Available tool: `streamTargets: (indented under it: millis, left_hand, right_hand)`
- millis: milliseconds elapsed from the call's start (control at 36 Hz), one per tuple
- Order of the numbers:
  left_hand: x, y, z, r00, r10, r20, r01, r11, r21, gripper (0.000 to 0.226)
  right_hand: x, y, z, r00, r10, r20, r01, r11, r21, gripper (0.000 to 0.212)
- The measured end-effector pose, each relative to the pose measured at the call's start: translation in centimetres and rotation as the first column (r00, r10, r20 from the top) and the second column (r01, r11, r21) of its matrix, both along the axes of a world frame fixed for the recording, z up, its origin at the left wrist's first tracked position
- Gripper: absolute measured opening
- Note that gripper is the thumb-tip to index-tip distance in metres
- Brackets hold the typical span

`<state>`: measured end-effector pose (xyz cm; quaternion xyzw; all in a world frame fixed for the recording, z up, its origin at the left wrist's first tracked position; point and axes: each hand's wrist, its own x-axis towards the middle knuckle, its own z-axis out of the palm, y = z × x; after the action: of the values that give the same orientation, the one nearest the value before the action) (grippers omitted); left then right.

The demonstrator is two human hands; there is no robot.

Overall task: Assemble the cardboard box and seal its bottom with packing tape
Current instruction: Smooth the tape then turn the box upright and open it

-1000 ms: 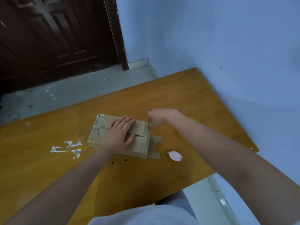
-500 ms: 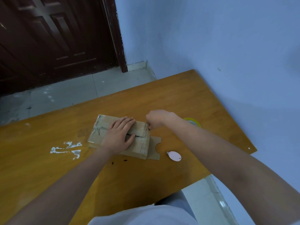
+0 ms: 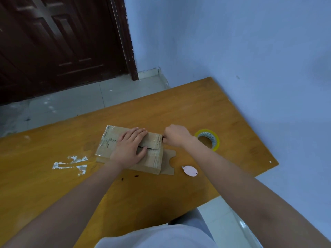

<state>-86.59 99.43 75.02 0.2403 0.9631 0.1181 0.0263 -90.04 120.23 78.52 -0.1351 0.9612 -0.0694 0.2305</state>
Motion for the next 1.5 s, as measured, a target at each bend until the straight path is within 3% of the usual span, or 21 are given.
streamTargets:
  millis: [194,472,639,750,889,917,1028,1083,1167,1250,1361,1500]
  left_hand:
    - [0.1,0.0,-0.1,1.000,0.004,0.000,-0.004,1.000,-0.002,0.064]
    - [0.3,0.0,0.1,1.000,0.008,-0.005,-0.008,1.000,0.007,0.066]
    - [0.4,0.1,0.2,1.000,0.006,-0.008,-0.006,1.000,0.009,0.066]
    - [0.5,0.2,0.4,1.000,0.009,-0.002,-0.009,1.000,0.007,0.070]
    - [0.5,0.3,0.6,1.000,0.011,-0.005,-0.011,1.000,0.005,0.075]
    - [0.6,0.3,0.6,1.000,0.011,-0.008,-0.011,1.000,0.005,0.075]
    - [0.8,0.3,0.6,1.000,0.008,-0.012,-0.008,1.000,0.005,0.072]
    - [0.7,0.3,0.5,1.000,0.012,-0.007,-0.012,1.000,0.017,0.061]
    - [0.5,0.3,0.2,1.000,0.031,-0.003,-0.030,0.999,0.034,0.056]
    - [0.9,0.6,0.0,0.997,0.073,-0.014,-0.072,0.997,0.040,0.055]
    - [1.6,1.2,-0.4,0.988,0.156,-0.014,-0.156,0.988,0.022,0.056]
    - [2.4,1.7,-0.6,0.977,0.211,-0.030,-0.210,0.977,0.038,0.055]
  right_hand:
    - [1.5,-0.7,-0.3,0.983,-0.185,0.019,0.186,0.978,-0.096,0.041]
    - [3.8,-2.9,-0.9,0.891,-0.443,0.097,0.454,0.873,-0.177,0.035]
    - [4.8,-3.6,-1.1,0.780,-0.488,0.392,0.618,0.702,-0.355,0.023]
    - [6.1,-4.0,-1.1,0.738,-0.513,0.438,0.674,0.556,-0.486,0.027]
    - [7.1,-3.5,-1.3,0.731,-0.479,0.486,0.679,0.440,-0.587,0.035]
    - [7.4,-3.0,-1.1,0.754,-0.447,0.481,0.654,0.447,-0.610,0.037]
    - [8.0,-0.5,-1.0,0.858,-0.326,0.397,0.509,0.640,-0.575,0.045]
    - [8.1,0.8,-1.0,0.841,-0.325,0.432,0.532,0.643,-0.551,0.046]
    - [8.5,1.4,-0.5,0.827,-0.360,0.432,0.562,0.560,-0.609,0.042]
    - [9.3,1.1,-0.9,0.871,-0.400,0.286,0.486,0.607,-0.629,0.037]
    - [11.1,0.9,-2.2,0.939,-0.320,0.127,0.325,0.700,-0.636,0.038]
    - [13.0,0.1,-3.5,0.964,-0.259,-0.058,0.194,0.836,-0.514,0.050]
